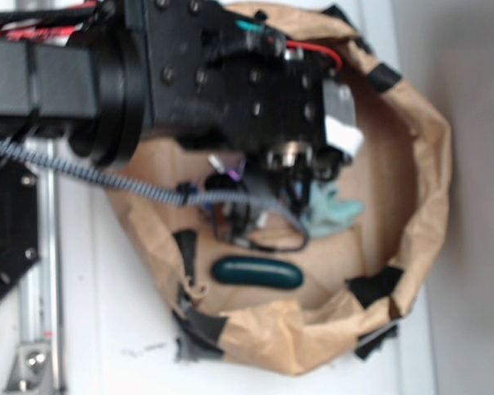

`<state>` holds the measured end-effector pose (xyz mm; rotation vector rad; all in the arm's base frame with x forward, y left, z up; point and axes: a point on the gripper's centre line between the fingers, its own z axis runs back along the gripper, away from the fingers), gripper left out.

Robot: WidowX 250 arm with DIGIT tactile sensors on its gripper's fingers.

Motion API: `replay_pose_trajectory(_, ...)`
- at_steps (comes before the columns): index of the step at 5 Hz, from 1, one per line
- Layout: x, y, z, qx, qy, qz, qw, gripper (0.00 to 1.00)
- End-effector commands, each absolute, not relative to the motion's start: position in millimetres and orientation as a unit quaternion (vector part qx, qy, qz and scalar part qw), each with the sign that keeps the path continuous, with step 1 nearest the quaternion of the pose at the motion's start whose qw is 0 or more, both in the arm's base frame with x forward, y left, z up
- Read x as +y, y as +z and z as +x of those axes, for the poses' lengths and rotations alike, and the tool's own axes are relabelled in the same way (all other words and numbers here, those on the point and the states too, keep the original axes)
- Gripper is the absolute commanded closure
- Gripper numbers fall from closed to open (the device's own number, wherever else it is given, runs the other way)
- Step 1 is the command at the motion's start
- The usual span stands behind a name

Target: Grab the wood chip.

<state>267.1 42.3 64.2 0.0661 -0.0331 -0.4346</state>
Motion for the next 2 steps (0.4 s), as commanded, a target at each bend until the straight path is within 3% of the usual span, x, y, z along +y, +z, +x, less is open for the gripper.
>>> replay_pose_trajectory(1, 63.5, 81.7, 288.9, -0.035, -0.222, 0.049, 0.973, 0.0)
replay_pose_trajectory(2, 73.3, 77.4, 286.4, -0.031, -0.217, 0.053, 0.974, 0.0)
